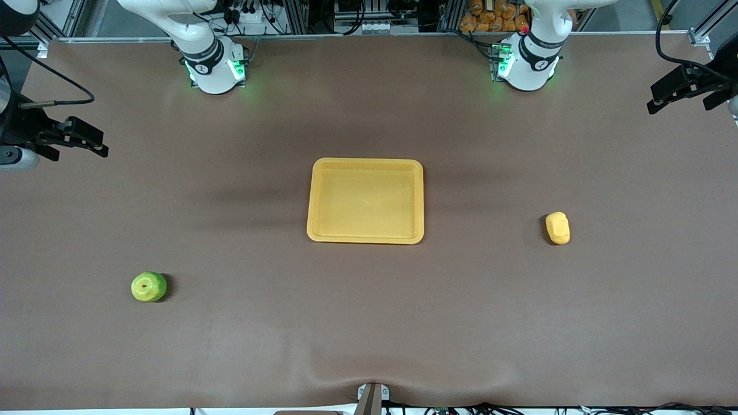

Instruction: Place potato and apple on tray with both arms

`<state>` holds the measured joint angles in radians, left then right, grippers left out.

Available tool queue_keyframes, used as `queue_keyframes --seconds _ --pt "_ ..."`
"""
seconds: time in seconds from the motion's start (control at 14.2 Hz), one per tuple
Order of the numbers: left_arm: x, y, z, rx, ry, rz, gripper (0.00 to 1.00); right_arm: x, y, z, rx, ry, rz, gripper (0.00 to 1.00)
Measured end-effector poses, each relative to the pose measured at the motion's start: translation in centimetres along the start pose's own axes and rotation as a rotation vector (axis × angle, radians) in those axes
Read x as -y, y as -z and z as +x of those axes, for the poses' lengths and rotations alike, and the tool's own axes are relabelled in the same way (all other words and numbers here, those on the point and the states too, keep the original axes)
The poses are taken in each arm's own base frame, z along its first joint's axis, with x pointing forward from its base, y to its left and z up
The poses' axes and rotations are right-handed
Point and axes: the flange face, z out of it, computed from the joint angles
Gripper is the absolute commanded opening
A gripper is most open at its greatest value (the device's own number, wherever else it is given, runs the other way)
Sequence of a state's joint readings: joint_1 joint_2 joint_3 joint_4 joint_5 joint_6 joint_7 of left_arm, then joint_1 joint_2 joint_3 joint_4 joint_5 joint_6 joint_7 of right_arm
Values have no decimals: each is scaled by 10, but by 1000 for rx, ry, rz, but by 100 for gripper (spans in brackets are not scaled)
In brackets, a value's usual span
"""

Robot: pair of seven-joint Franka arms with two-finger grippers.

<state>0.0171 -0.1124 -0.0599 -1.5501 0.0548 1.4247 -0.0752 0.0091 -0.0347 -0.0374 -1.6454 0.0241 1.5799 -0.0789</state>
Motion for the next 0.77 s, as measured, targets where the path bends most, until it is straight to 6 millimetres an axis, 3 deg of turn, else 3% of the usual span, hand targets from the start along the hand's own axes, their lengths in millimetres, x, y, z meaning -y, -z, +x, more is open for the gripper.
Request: queue_keyframes --seconds 0.42,0.77 --pt "1 0 0 0 1 0 100 -4 43 5 -136 30 -13 100" --pt "3 -2 1 10 6 0 100 -10 53 5 -160 19 -17 100"
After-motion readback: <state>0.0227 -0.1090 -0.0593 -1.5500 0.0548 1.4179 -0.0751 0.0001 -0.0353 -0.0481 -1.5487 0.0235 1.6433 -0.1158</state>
